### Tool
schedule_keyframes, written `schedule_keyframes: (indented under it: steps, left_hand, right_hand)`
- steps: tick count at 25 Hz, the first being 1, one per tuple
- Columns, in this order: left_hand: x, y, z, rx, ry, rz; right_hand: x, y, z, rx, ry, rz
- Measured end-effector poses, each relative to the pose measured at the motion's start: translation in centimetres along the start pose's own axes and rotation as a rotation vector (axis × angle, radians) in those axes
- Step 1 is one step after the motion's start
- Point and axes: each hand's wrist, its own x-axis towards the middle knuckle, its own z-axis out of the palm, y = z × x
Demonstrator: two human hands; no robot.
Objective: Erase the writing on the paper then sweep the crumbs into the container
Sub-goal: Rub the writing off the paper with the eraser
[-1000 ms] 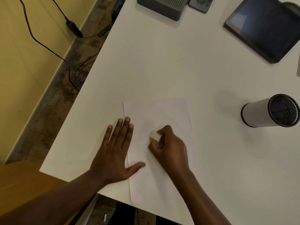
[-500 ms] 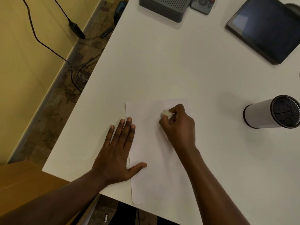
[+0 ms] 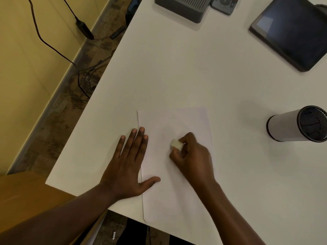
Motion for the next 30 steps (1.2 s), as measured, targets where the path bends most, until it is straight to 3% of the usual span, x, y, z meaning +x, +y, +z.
schedule_keyframes:
  steps: [3, 7, 11, 15, 19, 24, 28, 30]
  left_hand:
    - [0.0, 0.1, 0.0, -0.010, -0.001, -0.001]
    - [0.0, 0.0, -0.1, -0.003, -0.003, -0.002]
    - [0.0, 0.0, 0.0, -0.009, 0.002, 0.003]
    - [0.0, 0.0, 0.0, -0.001, 0.001, 0.001]
    - [-0.1, 0.0, -0.1, -0.004, 0.003, 0.004]
    - [-0.1, 0.0, -0.1, -0.002, -0.001, 0.004]
    - [0.0, -0.1, 0.0, 0.003, -0.003, -0.001]
    - [0.0, -0.1, 0.1, 0.007, -0.006, -0.003]
  right_hand:
    - [1.4, 1.5, -1.0, 0.074, 0.147, 0.174]
    - [-2.0, -0.4, 0.7, -0.005, -0.033, -0.041]
    - [-0.5, 2.1, -1.2, 0.024, 0.112, 0.170]
    - [-3.2, 0.1, 0.4, -0.010, -0.022, -0.009]
    - [-1.1, 1.9, -1.2, 0.059, 0.148, 0.232]
    - [-2.5, -2.5, 1.7, 0.008, -0.089, -0.087]
    - [0.3, -0.4, 0.3, 0.188, 0.121, 0.175]
    - [-0.4, -0.4, -0.2, 0.333, 0.119, 0.193]
